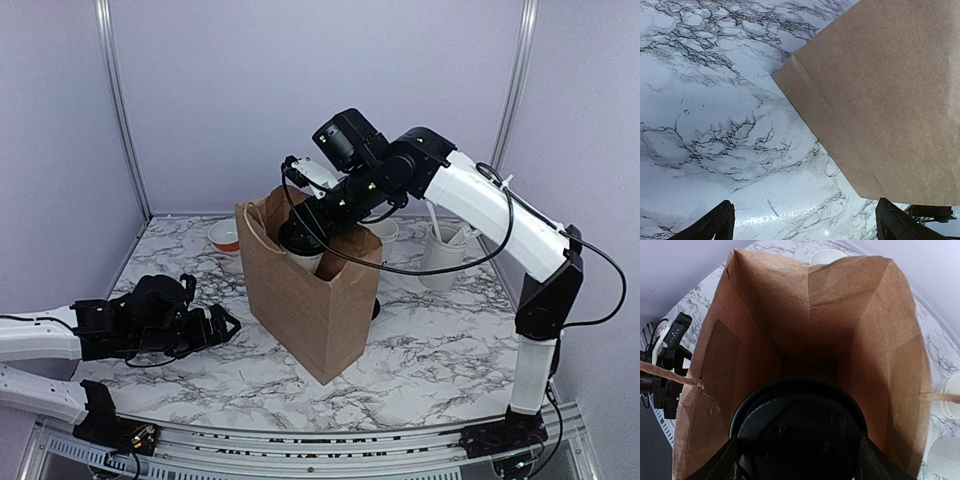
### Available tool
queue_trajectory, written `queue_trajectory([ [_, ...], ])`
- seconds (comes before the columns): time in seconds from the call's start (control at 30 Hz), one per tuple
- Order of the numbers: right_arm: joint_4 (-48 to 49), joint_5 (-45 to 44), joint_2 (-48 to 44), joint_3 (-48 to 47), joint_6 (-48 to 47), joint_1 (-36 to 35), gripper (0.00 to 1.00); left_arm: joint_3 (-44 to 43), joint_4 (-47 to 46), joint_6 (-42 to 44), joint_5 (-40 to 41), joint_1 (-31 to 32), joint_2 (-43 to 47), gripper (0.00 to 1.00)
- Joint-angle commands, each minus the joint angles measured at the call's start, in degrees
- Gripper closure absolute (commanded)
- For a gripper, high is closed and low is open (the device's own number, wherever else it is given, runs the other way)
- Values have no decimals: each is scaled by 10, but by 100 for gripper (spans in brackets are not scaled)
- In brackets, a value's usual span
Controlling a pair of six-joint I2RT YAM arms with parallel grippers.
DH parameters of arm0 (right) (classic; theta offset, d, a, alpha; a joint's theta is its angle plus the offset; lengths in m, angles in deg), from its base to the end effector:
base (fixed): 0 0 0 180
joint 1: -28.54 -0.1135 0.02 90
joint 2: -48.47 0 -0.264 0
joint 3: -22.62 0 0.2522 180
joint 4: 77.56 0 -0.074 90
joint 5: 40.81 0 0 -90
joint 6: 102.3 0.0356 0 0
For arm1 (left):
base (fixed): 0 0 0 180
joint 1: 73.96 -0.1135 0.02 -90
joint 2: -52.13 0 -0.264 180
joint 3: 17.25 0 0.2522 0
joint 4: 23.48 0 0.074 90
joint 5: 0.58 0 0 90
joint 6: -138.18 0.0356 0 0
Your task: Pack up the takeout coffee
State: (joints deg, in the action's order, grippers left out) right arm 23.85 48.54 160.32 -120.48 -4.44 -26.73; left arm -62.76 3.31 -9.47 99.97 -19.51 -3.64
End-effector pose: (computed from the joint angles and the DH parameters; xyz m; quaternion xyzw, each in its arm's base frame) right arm 0.2328 0.3352 0.4088 -0.3726 0.8537 0.1859 0.3127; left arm 0.1255 -0.1643 0.2212 -0.0659 0.8898 -0.3223 0.3162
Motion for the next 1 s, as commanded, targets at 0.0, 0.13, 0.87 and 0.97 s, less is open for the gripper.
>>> queue_trajectory([
  [0.0,-6,12,15,10,0,1,37,-13,21,22,-5,-14,7,1],
  [0.13,-5,15,15,37,4,2,37,-10,21,26,-10,-20,8,1],
  [0.87,-18,49,-2,153,20,0,38,19,1,24,-25,-32,31,1],
  [0.97,-14,58,-4,171,23,0,38,22,1,25,-26,-32,36,1],
])
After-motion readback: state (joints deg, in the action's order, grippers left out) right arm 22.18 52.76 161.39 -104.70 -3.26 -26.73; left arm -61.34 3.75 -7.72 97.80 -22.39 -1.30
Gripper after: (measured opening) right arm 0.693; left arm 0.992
